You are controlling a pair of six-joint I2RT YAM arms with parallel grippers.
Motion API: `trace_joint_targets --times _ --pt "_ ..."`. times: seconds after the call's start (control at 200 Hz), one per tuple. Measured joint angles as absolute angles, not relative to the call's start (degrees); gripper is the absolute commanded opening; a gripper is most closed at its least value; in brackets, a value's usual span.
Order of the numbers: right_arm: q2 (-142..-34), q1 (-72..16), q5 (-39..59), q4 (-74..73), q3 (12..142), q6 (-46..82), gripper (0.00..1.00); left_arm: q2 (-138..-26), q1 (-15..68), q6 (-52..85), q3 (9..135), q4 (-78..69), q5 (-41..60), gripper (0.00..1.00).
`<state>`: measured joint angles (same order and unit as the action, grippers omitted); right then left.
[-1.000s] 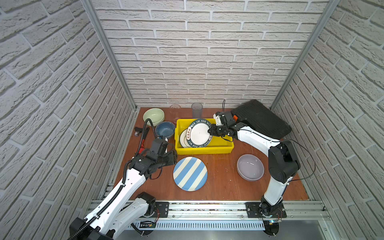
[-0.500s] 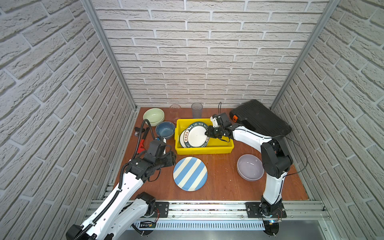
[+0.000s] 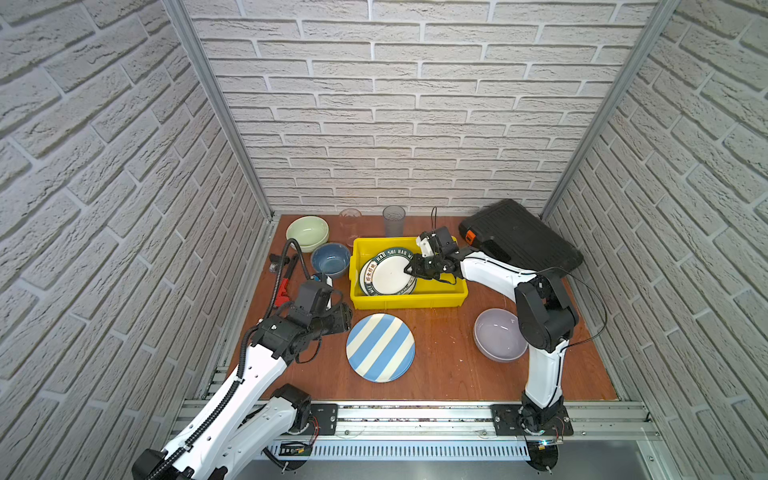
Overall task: Place the mixed dishes into the plastic bin
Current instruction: 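Lower the green-rimmed plate flat into the bin and open the right gripper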
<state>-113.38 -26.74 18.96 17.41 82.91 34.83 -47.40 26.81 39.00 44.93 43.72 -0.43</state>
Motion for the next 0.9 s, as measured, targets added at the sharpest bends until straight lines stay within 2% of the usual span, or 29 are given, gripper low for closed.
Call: trace_joint_targets --times 0.38,0.595,0.725,0.9 --pt "-116.1 -27.1 17.6 24.0 86.9 31.2 0.48 -47.6 26.8 39.0 43.5 43.3 -0.4 0.68" --pt "-116.8 -27.4 16.1 27.6 88.2 29.5 0.52 -47.6 26.8 39.0 43.2 43.2 -0.4 0.68" --pt "-116.9 -27.6 14.8 29.9 89.2 28.5 0.57 -47.6 26.8 39.1 42.8 43.2 -0.4 0.69" --pt "-116.9 -28.5 12.4 32.2 91.1 27.0 0.57 -47.6 26.8 39.5 42.6 43.0 -0.4 0.69"
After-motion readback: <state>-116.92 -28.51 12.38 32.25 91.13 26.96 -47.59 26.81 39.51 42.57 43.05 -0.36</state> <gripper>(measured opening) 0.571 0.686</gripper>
